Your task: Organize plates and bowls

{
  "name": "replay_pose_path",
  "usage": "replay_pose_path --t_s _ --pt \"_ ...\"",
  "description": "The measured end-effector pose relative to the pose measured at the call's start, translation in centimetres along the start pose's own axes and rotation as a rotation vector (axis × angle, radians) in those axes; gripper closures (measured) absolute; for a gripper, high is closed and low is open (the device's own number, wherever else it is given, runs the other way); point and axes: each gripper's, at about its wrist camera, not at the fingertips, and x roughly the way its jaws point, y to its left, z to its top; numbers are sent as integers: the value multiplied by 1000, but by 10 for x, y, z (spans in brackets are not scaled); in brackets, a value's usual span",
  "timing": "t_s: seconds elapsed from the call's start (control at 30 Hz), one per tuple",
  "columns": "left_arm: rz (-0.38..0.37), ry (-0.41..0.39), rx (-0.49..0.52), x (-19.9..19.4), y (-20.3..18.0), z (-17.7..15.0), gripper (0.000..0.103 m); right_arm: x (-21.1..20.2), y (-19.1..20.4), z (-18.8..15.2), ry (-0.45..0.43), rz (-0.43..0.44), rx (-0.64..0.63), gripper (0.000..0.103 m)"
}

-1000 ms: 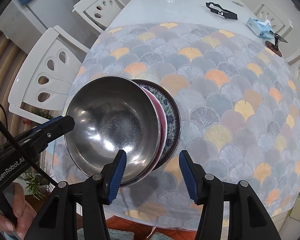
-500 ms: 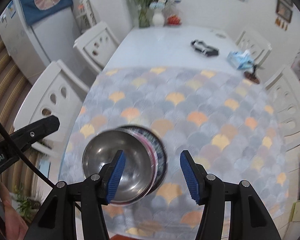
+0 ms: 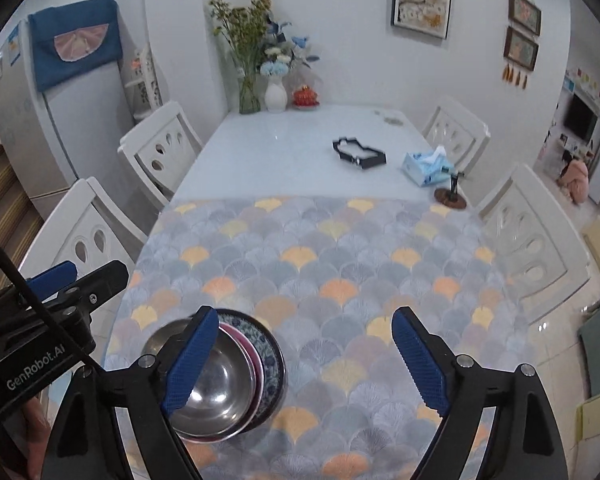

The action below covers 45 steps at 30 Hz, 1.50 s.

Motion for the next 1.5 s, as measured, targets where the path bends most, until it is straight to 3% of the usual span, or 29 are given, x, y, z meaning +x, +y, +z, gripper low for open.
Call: replay_pose_path --t_s 0.57,0.97,1.5 --pt "46 -2 48 11 -1 -2 37 19 7 1 36 -6 -33 16" --pt "17 52 54 20 -1 -1 37 29 2 5 72 -9 -34 16" --pt "137 23 123 12 -11 1 36 31 2 2 80 -7 -44 16"
